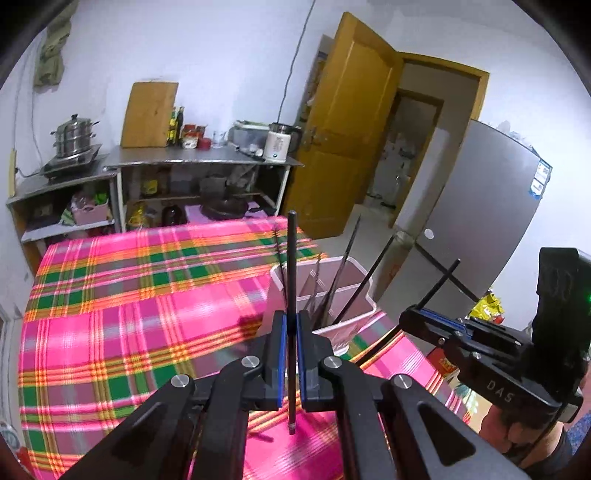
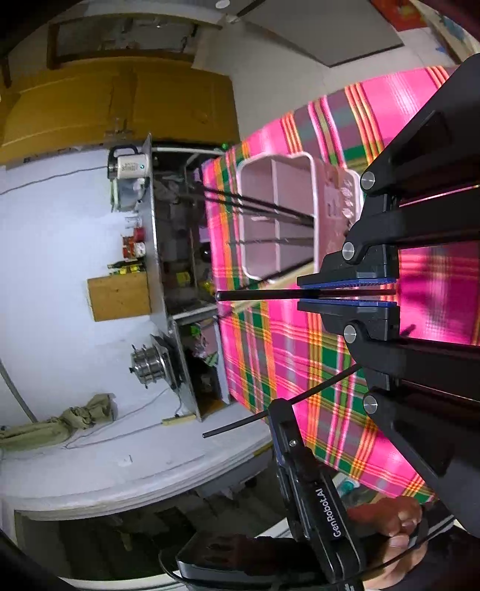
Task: Organize utensils
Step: 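Lift both black chopsticks up and carry them over the pink basket, then lower both black chopsticks into the pink basket and open both tools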
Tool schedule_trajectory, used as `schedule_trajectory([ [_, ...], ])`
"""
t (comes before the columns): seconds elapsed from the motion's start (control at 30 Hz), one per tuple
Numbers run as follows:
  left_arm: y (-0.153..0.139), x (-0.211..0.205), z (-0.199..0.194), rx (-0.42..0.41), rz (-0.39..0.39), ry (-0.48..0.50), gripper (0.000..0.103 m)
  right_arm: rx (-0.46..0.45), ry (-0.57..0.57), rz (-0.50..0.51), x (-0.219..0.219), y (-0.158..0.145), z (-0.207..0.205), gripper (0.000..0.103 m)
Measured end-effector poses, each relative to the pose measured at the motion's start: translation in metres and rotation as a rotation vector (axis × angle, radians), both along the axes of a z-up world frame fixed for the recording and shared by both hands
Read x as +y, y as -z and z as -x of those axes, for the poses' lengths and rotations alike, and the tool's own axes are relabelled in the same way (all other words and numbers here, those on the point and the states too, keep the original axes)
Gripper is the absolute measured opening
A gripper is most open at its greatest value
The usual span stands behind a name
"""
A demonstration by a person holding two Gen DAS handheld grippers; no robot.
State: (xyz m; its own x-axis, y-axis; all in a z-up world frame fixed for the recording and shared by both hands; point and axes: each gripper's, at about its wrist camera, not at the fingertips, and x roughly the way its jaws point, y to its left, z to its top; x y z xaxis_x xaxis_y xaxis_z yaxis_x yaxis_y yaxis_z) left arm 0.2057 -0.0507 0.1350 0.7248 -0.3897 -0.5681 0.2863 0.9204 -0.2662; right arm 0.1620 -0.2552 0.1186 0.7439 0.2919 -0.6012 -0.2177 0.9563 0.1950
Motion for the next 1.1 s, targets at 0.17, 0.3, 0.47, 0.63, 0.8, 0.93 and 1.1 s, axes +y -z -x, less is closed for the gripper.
schedule_trajectory([
  [0.17,-0.023,-0.013,-0.019,-0.025,0.017,0.013,0.005,-0.046,0.021,0.002,-0.012,-0.023,-0.003,0.005],
  [0.3,-0.038,-0.022,-0.033,-0.051,0.020,0.016,0.005,-0.086,0.037,0.002,-0.021,-0.041,-0.011,0.005],
  [0.47,-0.053,-0.030,-0.049,-0.081,0.015,0.014,0.005,-0.120,0.054,-0.002,-0.028,-0.054,-0.023,0.005],
  [0.63,-0.057,-0.037,-0.069,-0.098,0.002,0.011,0.005,-0.136,0.074,-0.016,-0.034,-0.058,-0.037,0.005],
  [0.8,-0.050,-0.042,-0.086,-0.102,-0.005,0.007,0.005,-0.148,0.089,-0.013,-0.037,-0.056,-0.050,0.005],
  [0.93,-0.038,-0.045,-0.096,-0.091,0.001,0.008,0.005,-0.132,0.095,-0.006,-0.034,-0.045,-0.057,0.005],
  [1.1,-0.018,-0.047,-0.103,-0.076,-0.002,0.009,0.005,-0.092,0.099,0.009,-0.033,-0.023,-0.066,0.005],
])
